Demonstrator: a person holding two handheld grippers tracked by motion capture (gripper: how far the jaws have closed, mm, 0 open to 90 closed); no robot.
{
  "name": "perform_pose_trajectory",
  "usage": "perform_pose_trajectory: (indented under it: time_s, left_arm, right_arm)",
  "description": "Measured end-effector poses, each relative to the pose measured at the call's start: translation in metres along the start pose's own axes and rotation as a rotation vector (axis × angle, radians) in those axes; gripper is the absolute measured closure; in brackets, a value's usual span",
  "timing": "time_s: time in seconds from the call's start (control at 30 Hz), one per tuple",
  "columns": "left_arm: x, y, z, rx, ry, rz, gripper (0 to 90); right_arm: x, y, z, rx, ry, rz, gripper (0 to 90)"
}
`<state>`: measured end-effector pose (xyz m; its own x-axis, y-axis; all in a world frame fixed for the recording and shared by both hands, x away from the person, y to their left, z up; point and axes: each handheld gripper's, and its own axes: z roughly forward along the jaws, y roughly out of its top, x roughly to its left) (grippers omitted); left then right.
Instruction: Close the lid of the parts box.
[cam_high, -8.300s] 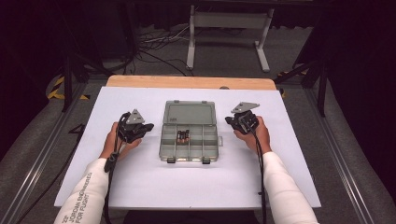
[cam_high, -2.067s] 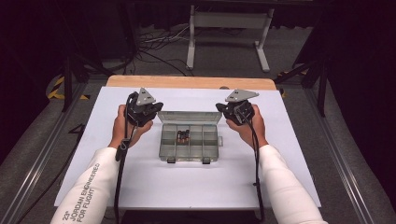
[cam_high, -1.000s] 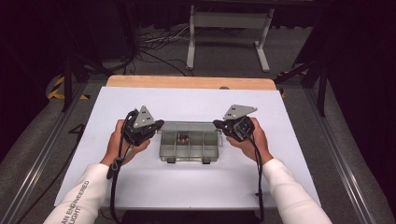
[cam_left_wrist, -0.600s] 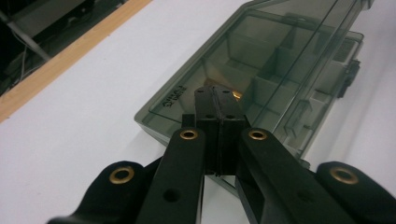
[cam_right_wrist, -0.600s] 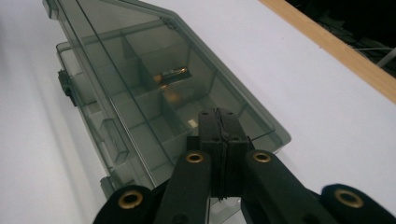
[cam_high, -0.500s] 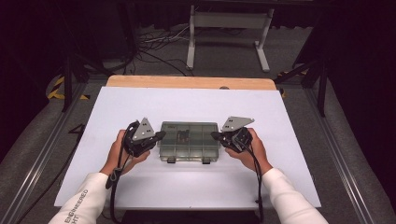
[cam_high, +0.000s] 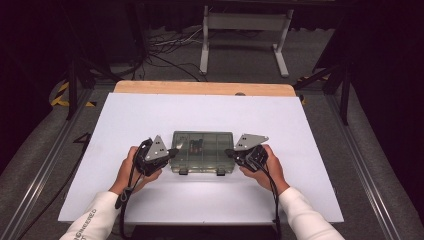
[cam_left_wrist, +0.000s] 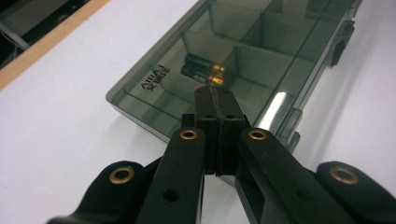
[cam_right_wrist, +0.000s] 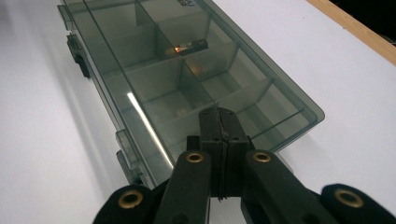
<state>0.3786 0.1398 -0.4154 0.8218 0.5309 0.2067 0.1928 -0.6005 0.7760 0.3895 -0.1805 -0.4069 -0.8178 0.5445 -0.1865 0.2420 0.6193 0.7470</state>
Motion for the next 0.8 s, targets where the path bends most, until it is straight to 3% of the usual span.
perform_pose_trajectory:
  time_s: [0.33,0.53,0.63,0.8]
  left_arm:
    - [-0.004,-0.006,0.006,0.008,-0.003,0.006,89.8]
    - [-0.003,-0.009,0.007,-0.015,-0.01,-0.03,89.7]
    - [-0.003,-0.009,0.004,-0.023,0.006,-0.03,89.7]
    - [-0.003,-0.011,0.007,-0.019,-0.013,-0.041,89.6]
  right_arm:
    - [0.003,-0.007,0.003,-0.014,0.002,0.013,90.0]
    - [0.003,-0.01,0.002,-0.037,0.008,0.028,90.0]
    - [0.004,-0.012,0.002,-0.042,0.01,0.038,90.0]
    - [0.012,-0.012,0.002,-0.057,0.005,0.007,90.0]
